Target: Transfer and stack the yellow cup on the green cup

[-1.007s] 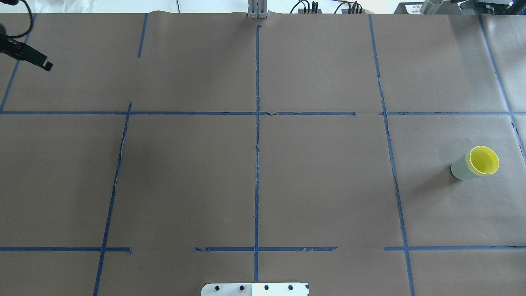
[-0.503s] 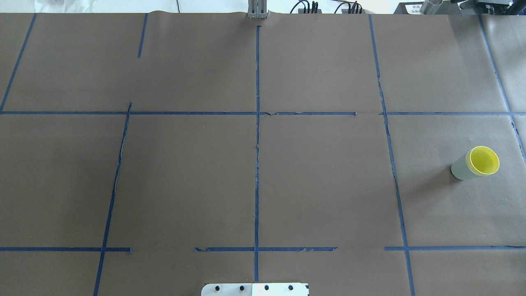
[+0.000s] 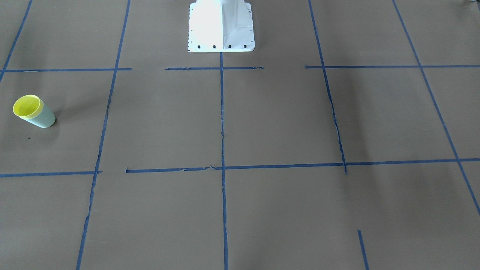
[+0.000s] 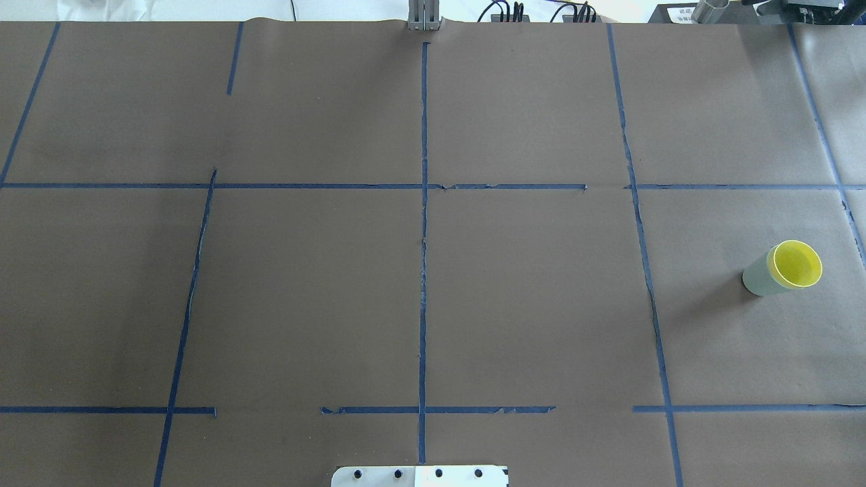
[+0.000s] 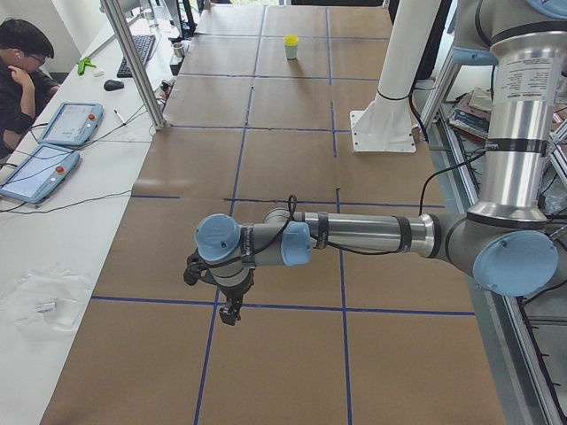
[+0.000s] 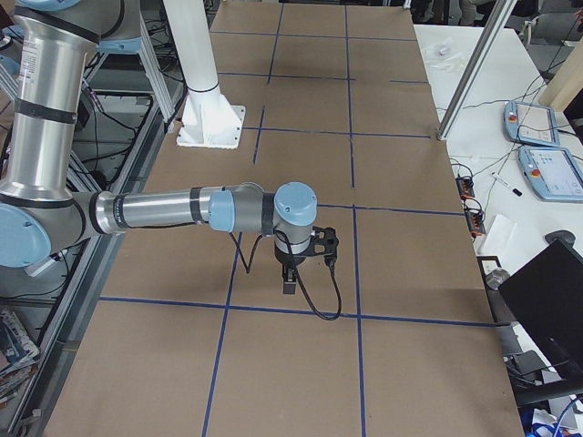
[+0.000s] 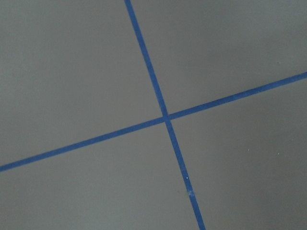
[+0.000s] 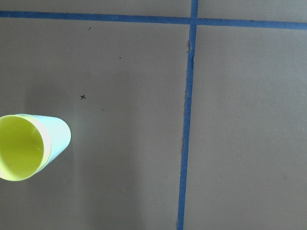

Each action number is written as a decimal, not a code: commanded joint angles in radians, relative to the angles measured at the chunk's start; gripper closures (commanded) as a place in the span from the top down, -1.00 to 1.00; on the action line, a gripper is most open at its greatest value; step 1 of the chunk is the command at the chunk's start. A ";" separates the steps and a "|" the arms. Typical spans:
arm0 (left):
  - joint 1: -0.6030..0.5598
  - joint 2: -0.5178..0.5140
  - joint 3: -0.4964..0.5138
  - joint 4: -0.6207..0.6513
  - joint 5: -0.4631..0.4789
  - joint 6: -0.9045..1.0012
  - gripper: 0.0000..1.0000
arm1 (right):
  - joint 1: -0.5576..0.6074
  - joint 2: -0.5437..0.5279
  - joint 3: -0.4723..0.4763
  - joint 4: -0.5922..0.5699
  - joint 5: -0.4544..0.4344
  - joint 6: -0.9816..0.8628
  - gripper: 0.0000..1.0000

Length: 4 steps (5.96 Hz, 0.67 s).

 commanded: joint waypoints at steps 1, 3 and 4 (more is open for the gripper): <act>0.006 0.096 -0.067 -0.009 0.022 -0.084 1.00 | 0.000 -0.002 0.003 0.000 0.001 0.001 1.00; 0.008 0.098 -0.072 -0.032 0.058 -0.079 1.00 | 0.000 -0.002 0.001 0.000 0.001 0.001 1.00; 0.010 0.101 -0.060 -0.043 0.064 -0.084 1.00 | 0.000 -0.005 0.001 0.000 0.001 0.001 1.00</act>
